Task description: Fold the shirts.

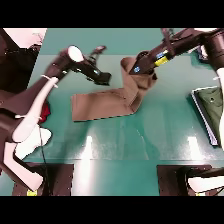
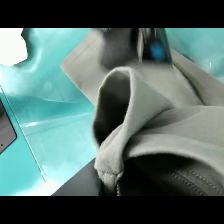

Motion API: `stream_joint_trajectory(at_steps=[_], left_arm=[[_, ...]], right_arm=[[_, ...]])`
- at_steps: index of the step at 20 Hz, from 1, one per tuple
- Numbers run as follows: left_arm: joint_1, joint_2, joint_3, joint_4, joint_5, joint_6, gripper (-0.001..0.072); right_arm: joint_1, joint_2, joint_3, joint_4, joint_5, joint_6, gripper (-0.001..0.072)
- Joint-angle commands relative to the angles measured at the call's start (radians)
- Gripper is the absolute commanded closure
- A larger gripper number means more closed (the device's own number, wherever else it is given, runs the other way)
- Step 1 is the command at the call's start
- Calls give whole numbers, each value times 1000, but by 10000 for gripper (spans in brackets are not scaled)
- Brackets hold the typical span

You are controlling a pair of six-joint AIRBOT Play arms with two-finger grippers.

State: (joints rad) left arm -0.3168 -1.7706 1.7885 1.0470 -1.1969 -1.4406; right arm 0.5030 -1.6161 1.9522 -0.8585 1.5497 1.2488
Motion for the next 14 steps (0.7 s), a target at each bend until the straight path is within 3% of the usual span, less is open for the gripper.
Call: stream_joint_trajectory(at_steps=[1, 4, 5, 6, 7, 8, 11, 14], left_arm=[[162, 123, 2, 53, -56, 8, 685], [291, 233, 2, 53, -78, 8, 684], [330, 267, 2, 53, -90, 8, 684], [362, 295, 2, 53, -105, 8, 684], [393, 323, 2, 53, -119, 9, 684], [416, 344, 2, 53, -135, 9, 684], [468, 394, 1, 53, -185, 49, 684], [478, 404, 0, 51, -242, 54, 684]], right_arm=[[133, -43, -25, 3, -127, -31, 692], [299, -189, 43, 3, -288, -54, 688], [350, -251, 85, 3, -348, -87, 608], [401, -315, 130, 27, -405, -106, 371], [443, -367, 159, 87, -448, -129, 208], [470, -395, 167, 146, -461, -163, 154], [467, -337, 78, 149, -454, -212, 162], [348, -199, -40, 7, -319, -132, 163]])
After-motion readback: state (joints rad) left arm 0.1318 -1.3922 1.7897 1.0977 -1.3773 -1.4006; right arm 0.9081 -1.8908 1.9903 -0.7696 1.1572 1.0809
